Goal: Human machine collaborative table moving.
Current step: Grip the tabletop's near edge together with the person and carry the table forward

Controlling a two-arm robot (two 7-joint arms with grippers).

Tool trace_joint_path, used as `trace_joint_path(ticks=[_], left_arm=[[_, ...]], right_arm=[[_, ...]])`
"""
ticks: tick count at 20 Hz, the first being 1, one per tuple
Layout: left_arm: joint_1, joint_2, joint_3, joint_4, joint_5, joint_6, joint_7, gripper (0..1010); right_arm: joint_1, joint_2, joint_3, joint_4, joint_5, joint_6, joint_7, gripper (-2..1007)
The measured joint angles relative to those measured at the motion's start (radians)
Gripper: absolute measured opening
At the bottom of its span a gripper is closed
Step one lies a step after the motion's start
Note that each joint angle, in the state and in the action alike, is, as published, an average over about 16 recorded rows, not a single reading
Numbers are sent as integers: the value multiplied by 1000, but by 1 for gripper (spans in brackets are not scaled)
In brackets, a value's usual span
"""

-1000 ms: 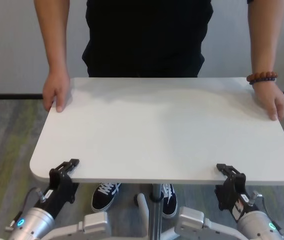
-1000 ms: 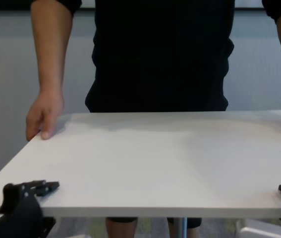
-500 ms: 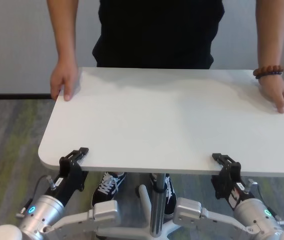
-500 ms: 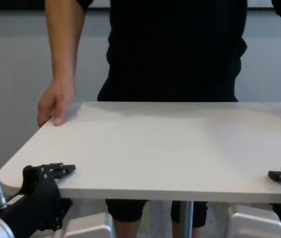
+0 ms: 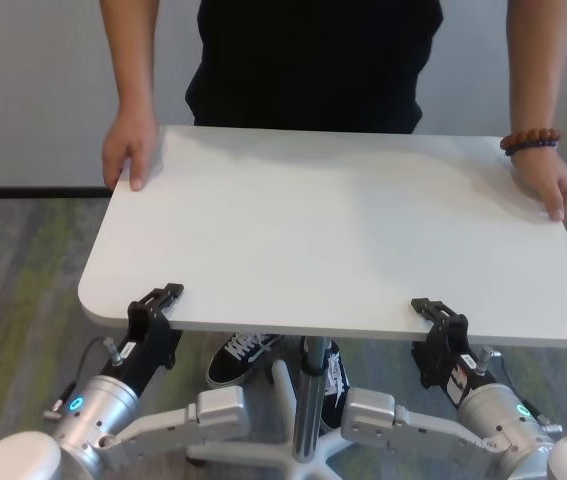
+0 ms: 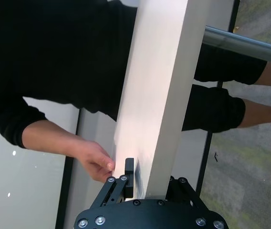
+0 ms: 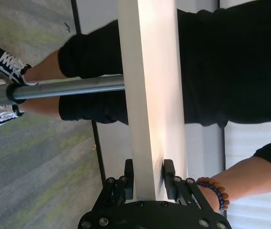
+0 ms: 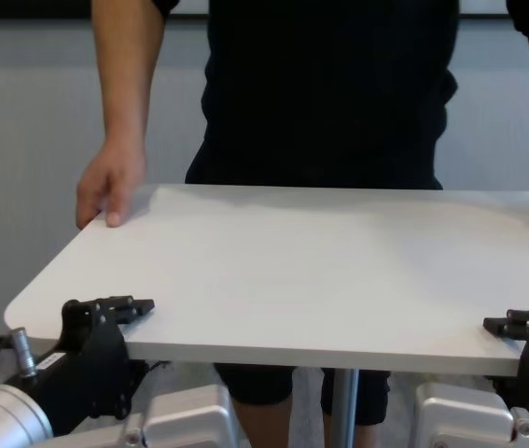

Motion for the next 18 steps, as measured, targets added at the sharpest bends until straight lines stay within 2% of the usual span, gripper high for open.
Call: trace_joint_path(ticks=[10, 18], left_arm=[[-56, -23, 24, 69, 9, 4, 21, 297], [-99, -40, 39, 127, 16, 8, 44, 298]], right_arm=[[48, -25, 7, 65, -11, -63, 28, 357], [96, -47, 4, 120, -25, -117, 59, 358]])
